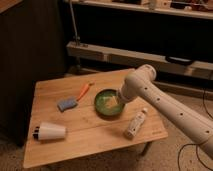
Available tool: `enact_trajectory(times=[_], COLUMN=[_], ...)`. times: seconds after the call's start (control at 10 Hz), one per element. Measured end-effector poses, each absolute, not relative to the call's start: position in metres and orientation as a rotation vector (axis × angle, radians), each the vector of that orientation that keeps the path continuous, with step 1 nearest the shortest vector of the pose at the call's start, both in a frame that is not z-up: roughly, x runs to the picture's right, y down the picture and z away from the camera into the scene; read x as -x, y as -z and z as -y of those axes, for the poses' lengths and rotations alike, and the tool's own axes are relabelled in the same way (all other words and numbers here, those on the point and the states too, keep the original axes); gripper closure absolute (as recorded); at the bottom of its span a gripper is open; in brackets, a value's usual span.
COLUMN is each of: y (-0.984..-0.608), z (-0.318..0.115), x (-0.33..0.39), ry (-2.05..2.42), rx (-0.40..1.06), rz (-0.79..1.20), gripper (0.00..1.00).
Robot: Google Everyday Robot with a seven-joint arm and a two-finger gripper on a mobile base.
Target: Place the ceramic cup in the ceramic bowl
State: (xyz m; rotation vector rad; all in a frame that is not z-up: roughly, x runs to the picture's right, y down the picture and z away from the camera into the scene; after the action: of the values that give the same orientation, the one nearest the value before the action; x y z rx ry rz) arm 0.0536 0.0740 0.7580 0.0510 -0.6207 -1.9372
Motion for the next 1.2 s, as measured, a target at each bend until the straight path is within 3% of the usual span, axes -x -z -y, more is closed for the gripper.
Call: enact_trajectory(times=[0.5, 0.9, 1.2], y=[-0.726, -0.710, -0.715], z=[-0.093, -0.124, -0.131], x=[0.089, 0.171, 0.179], ry=[2.332, 2.579, 2.617], rx=[-0.482, -0.727, -0.750], rz=[0.654, 0.670, 0.674], gripper=[0.20, 0.20, 0.20])
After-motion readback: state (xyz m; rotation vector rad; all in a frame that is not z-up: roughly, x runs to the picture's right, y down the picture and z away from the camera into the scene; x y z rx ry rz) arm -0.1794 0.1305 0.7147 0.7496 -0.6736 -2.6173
